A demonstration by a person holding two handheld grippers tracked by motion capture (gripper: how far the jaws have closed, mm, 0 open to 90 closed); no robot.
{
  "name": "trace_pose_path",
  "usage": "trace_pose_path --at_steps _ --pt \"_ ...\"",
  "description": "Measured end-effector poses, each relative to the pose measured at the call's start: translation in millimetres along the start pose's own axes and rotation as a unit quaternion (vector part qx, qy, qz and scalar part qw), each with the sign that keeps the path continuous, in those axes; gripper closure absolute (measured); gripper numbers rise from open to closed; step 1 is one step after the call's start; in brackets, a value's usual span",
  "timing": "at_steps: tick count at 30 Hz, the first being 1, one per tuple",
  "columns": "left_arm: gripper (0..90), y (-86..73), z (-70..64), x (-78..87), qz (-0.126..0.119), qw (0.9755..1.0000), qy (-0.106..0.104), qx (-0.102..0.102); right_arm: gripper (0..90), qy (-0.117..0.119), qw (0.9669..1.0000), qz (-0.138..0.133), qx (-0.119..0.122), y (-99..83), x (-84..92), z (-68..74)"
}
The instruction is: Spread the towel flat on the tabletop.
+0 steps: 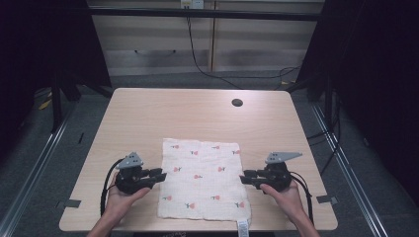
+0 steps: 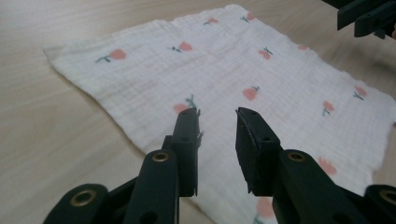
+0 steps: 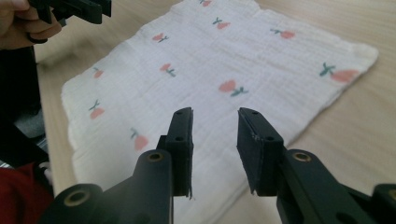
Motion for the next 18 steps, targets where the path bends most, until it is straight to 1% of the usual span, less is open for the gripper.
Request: trace_pose_path --at_steps 2,3,4,5,7,8,9,10,11,12,15,17,18 --pt "69.5 4.6 5.0 -9.2 0.001 1.0 -0.004 0.008 66.0 0.001 1.0 0.006 0.004 6.2 -11.9 -5.8" --pt "68.7 4.9 7.6 -14.3 0.006 0.9999 -0.005 0.014 65.7 -0.003 0.9999 0.009 0.009 8.3 -17.7 -10.2" --pt "68.5 4.5 10.5 -19.8 0.01 0.9998 0.0 0.016 65.4 -0.008 0.9998 0.013 0.01 9.3 -23.2 -15.0" --pt "68.6 3.5 13.9 -24.3 0.017 0.9998 0.004 0.01 64.8 -0.013 0.9998 0.015 0.009 9.7 -28.6 -20.6" --pt "68.7 1.3 18.5 -33.6 0.026 0.9996 0.01 0.011 64.0 -0.026 0.9994 0.022 0.011 8.8 -37.4 -30.2" --pt "68.9 0.3 20.9 -37.4 0.026 0.9996 0.012 0.009 63.9 -0.027 0.9993 0.024 0.01 8.2 -41.1 -33.5" --pt "69.3 -1.4 23.1 -40.7 0.027 0.9995 0.014 0.011 63.9 -0.026 0.9994 0.022 0.01 7.6 -44.9 -36.4" --pt "69.2 -3.8 24.9 -43.4 0.03 0.9993 0.016 0.013 64.0 -0.028 0.9992 0.026 0.009 5.6 -48.0 -39.0" --pt "68.4 -6.7 26.7 -45.3 0.035 0.9991 0.021 0.011 64.0 -0.031 0.999 0.031 0.008 3.1 -50.8 -41.2" --pt "68.3 -9.3 27.6 -46.5 0.04 0.9989 0.021 0.01 64.0 -0.034 0.9987 0.037 0.009 -0.1 -52.9 -43.3" --pt "67.6 -12.5 25.7 -47.7 0.045 0.9988 0.019 0.0 64.0 -0.037 0.9977 0.055 0.013 -7.7 -55.3 -45.3" --pt "67.6 -13.5 24.7 -50.0 0.042 0.9989 0.018 -0.001 63.9 -0.037 0.9974 0.06 0.016 -9.5 -55.4 -45.0" --pt "67.6 -14.3 24.2 -50.9 0.045 0.9988 0.018 -0.003 63.7 -0.036 0.9973 0.063 0.014 -10.3 -55.1 -44.2"
Point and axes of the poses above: each handheld gripper's, and its own axes: x roughly backward along the jaws, y roughly out of its top, z roughly to its left, the point moved 8 cm from there along -x, roughly forward along the jaws, and after that the axes turned 15 degrees about -z, right-handed, at the moved point
